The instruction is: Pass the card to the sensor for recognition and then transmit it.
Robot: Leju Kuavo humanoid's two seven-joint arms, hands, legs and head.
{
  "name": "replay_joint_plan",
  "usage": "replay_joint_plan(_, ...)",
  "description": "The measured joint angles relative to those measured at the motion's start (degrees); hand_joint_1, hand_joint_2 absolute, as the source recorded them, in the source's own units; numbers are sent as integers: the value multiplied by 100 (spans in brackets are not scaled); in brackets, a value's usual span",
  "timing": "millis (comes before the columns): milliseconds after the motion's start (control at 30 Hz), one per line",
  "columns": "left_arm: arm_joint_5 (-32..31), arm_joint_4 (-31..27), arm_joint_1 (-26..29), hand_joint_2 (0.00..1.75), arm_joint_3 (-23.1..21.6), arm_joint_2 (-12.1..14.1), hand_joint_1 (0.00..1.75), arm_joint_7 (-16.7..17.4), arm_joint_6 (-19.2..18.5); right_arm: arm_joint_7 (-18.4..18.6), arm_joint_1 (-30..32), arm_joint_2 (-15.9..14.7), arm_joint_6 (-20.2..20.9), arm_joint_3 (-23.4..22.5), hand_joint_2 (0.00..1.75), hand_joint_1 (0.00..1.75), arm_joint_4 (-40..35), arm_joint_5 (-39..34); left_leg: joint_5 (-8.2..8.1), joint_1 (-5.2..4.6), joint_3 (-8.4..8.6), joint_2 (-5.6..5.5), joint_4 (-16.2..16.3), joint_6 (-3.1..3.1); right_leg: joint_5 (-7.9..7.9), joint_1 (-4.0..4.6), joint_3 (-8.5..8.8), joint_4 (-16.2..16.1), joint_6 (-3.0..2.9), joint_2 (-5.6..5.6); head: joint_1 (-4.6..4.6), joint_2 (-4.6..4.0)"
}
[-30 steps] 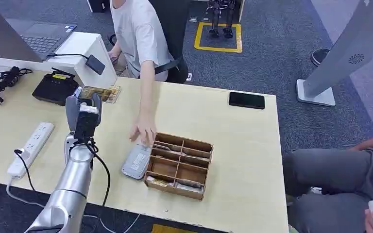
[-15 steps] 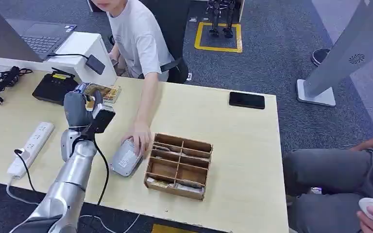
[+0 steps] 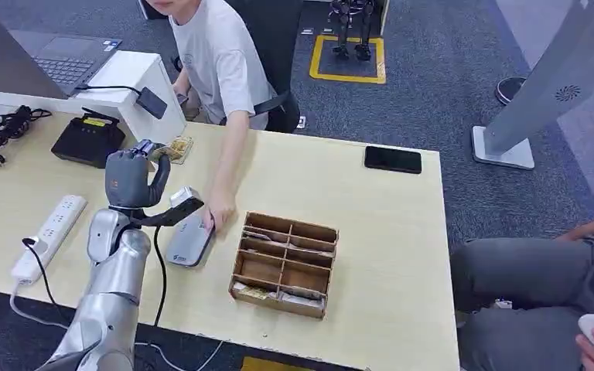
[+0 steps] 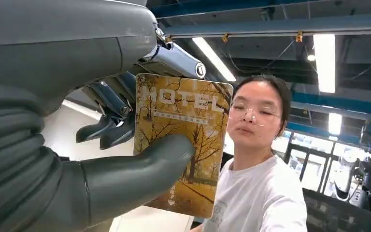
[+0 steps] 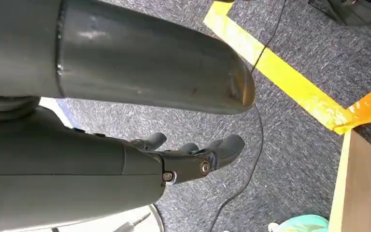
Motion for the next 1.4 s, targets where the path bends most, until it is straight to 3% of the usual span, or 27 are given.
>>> replay_joint_plan(367, -181, -7, 0, 175, 158, -88, 175, -11, 0, 11, -3, 0, 13, 33, 0, 0, 0, 18, 0, -1, 0, 0, 0, 0, 0, -1, 1, 0, 0, 0, 0, 0)
replay_joint_plan(400, -170, -7, 0, 175, 160, -88, 0, -11, 0, 11, -2, 0, 15, 33, 0, 0, 0, 17, 0, -1, -1, 0, 0, 0, 0, 0, 1, 0, 0, 0, 0, 0)
replay_joint_plan(1033, 238, -92, -26, 175, 160, -114, 0, -13, 0, 2, -3, 20, 50, 35, 0, 0, 0, 122, 0, 0, 0, 0, 0, 0, 0, 0, 0, 0, 0, 0, 0, 0)
replay_joint_plan(1067, 240, -92, -31, 0, 160, -114, 0, -13, 0, 2, -2, 20, 50, 35, 0, 0, 0, 122, 0, 0, 0, 0, 0, 0, 0, 0, 0, 0, 0, 0, 0, 0)
replay_joint_plan(1267, 310, -92, -87, 0, 164, -114, 0, 24, 0, 39, -3, 20, 61, 35, 0, 0, 0, 140, 0, 0, 0, 0, 0, 0, 0, 0, 0, 0, 0, 0, 2, 0)
replay_joint_plan(1300, 346, -90, -106, 175, 177, -116, 0, 24, 0, 39, -3, 20, 68, 35, 0, 0, 0, 149, 0, 0, 0, 0, 0, 0, 0, 0, 0, 0, 0, 0, 0, 0)
replay_joint_plan(1400, 480, -81, -145, 175, 227, -127, 0, 24, 0, 37, -2, 22, 59, 35, 0, 0, 0, 173, 0, 0, 0, 0, 0, 0, 0, 0, 0, 0, 0, 0, 0, 0)
